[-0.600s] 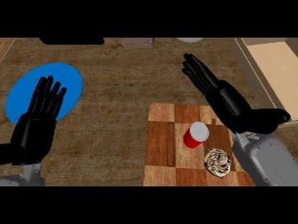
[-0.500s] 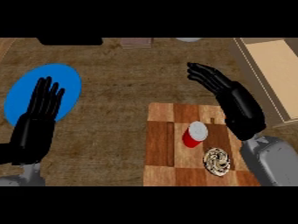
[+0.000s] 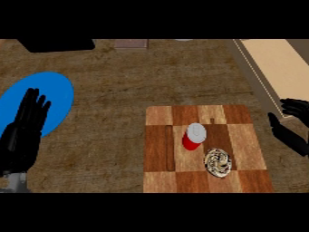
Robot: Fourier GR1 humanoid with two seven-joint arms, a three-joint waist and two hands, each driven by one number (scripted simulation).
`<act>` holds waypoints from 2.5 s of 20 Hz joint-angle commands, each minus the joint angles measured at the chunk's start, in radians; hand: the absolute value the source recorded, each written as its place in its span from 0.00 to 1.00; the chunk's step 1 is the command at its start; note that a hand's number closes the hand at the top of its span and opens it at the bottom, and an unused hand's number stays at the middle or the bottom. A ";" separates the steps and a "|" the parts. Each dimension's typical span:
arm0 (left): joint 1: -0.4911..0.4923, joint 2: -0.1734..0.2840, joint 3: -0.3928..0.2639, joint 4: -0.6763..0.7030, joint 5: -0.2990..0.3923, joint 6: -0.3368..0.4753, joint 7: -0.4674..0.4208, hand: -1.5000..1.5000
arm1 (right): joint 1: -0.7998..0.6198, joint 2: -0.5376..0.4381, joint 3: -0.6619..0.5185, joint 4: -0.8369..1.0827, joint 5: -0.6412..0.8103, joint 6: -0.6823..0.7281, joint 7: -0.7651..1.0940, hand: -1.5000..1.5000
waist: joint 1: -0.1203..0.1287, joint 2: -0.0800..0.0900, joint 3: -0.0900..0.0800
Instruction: Pick the can from the cutting board and place it in the cardboard box
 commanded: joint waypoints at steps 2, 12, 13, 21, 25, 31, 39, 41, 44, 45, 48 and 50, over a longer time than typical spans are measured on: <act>-0.045 0.002 -0.033 -0.008 -0.046 0.039 0.086 0.50 | 0.182 0.024 0.022 -0.159 0.160 -0.160 -0.085 0.00 | 0.050 0.000 0.000; -0.114 -0.039 -0.055 0.024 -0.073 0.065 0.103 0.50 | 0.293 -0.400 0.098 -0.482 0.135 0.291 0.394 0.00 | 0.057 0.002 -0.004; -0.114 -0.027 -0.061 0.007 -0.068 0.055 0.133 0.50 | 0.265 -0.433 0.082 -0.526 0.104 0.325 0.470 0.00 | 0.066 0.001 -0.004; -0.125 -0.014 -0.013 -0.014 -0.054 0.018 0.174 0.50 | 0.033 -0.326 0.152 -0.683 0.041 0.349 0.851 0.00 | 0.081 0.004 0.000; -0.099 -0.030 -0.021 -0.013 -0.073 -0.004 0.167 0.50 | -0.103 -0.228 0.258 -0.665 0.122 0.347 0.972 0.00 | 0.086 0.005 0.000; -0.130 -0.043 -0.004 -0.030 -0.098 -0.012 0.195 0.50 | -0.137 -0.155 0.279 -0.592 0.208 0.411 1.038 0.00 | 0.079 0.004 0.000; -0.132 -0.066 0.057 -0.009 -0.119 -0.034 0.192 0.50 | -0.141 -0.013 0.270 -0.549 0.271 0.460 1.034 0.00 | 0.077 0.004 0.000; -0.088 -0.108 0.010 -0.021 -0.143 -0.028 0.165 0.50 | -0.117 0.027 0.332 -0.549 0.351 0.424 1.056 0.00 | 0.077 0.003 0.000; -0.057 -0.133 -0.003 -0.034 -0.174 -0.021 0.148 0.50 | -0.071 0.052 0.311 -0.492 0.406 0.412 0.940 0.00 | 0.077 0.003 0.001; -0.176 -0.091 0.073 0.034 -0.129 -0.045 0.197 0.50 | -0.193 0.078 0.294 -0.453 0.403 0.440 1.036 0.00 | 0.077 0.004 0.000; -0.063 -0.114 0.048 -0.028 -0.153 -0.073 0.152 0.50 | -0.061 0.071 0.280 -0.526 0.430 0.463 0.966 0.00 | 0.075 0.003 0.001; -0.109 -0.117 0.088 0.078 -0.143 -0.098 0.102 0.50 | -0.145 0.142 0.302 -0.445 0.458 0.454 0.978 0.00 | 0.076 0.004 0.000</act>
